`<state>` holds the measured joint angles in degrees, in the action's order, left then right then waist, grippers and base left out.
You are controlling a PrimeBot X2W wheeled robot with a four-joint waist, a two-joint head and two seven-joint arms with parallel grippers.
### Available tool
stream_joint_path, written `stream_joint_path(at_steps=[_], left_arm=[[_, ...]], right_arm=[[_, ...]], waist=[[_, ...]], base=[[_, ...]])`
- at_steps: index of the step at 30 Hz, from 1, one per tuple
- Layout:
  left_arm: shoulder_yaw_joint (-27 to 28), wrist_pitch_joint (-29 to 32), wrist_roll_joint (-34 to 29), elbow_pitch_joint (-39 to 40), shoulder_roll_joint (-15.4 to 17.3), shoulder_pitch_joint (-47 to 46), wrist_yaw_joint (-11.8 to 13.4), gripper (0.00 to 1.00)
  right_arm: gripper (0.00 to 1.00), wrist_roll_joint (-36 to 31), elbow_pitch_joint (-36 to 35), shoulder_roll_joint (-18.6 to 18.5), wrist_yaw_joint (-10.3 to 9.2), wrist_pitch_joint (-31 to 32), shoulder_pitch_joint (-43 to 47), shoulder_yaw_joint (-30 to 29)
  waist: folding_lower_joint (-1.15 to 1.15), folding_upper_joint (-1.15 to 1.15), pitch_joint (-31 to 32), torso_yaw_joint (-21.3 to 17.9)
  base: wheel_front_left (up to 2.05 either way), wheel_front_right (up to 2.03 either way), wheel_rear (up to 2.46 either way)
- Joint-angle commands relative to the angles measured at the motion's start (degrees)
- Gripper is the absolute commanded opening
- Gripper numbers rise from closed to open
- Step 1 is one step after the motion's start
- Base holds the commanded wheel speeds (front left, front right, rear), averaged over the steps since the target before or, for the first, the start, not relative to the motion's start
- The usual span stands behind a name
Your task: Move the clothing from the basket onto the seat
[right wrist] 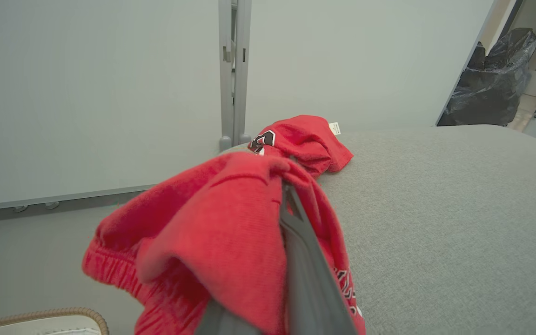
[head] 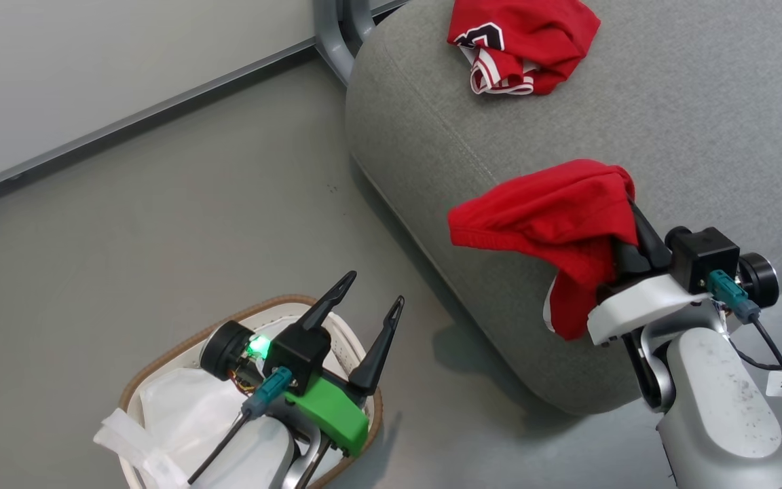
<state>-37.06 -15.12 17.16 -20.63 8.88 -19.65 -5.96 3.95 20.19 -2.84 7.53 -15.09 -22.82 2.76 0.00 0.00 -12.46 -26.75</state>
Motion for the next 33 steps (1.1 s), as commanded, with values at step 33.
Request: stream_joint_path(at_steps=[33], left_arm=[[-1.88, 2.26, -3.92, 9.51, 0.19, -9.94, -0.12, 1.0]], right_arm=[[0.0, -5.74, 16.2, -27.91, -0.08, 3.85, -41.26, -13.7]], waist=[[0.0, 0.0, -21.03, 21.64]], base=[[0.0, 0.0, 0.0]])
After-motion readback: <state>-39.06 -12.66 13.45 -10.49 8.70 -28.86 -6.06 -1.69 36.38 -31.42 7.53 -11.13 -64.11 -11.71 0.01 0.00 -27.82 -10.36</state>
